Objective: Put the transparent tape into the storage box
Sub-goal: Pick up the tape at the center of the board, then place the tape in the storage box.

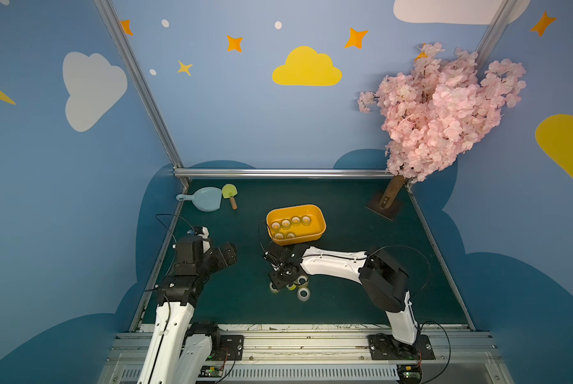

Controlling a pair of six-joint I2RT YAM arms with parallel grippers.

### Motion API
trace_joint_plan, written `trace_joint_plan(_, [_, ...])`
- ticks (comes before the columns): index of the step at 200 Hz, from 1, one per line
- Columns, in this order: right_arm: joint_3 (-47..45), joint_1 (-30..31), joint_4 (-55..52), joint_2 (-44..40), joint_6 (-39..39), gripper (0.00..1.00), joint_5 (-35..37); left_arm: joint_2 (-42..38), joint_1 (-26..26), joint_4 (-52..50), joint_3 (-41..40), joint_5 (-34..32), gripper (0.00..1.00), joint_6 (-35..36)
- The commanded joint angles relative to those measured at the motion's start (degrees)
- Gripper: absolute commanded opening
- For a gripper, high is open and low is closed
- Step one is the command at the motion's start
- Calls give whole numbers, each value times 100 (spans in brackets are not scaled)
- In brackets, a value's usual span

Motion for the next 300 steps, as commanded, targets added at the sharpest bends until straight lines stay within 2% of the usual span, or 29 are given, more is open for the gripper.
trace_joint_plan(1, [-49, 61, -490, 79, 61, 43, 433, -56, 34, 2, 108, 96, 100, -19])
trace_joint_plan(46, [-644, 27, -273, -601, 71, 43, 603, -59, 42, 37, 105, 211, 100, -19])
trace_joint_plan(115, [-133, 39, -476, -39, 15, 42, 580, -76, 57, 54, 98, 257, 100, -5])
trace_joint_plan(145, [-110, 28, -386, 114, -26, 32, 537, -106, 61, 54, 91, 246, 100, -3])
trace_joint_plan(166, [-62, 14, -343, 132, -31, 21, 541, -111, 66, 54, 90, 246, 100, -10])
trace_joint_plan(188, [-6, -71, -295, -64, -47, 8, 483, -103, 78, 55, 90, 246, 100, -22])
trace_joint_plan(202, [11, -143, -231, -336, -131, 4, 401, -90, 79, 54, 91, 255, 100, -18])
trace_joint_plan(214, [70, -277, -210, -606, -212, 0, 247, -81, 75, 62, 91, 264, 100, -20])
trace_joint_plan(253, [460, -1030, -386, -1207, -568, 0, -183, -37, 77, 72, 90, 317, 100, -27])
trace_joint_plan(281, [869, -1658, -713, -1085, -881, 0, -323, -21, 77, 103, 73, 388, 100, -54])
trace_joint_plan(300, [1158, -2009, -940, -791, -787, 1, -219, 48, 75, 129, 79, 514, 100, -49])
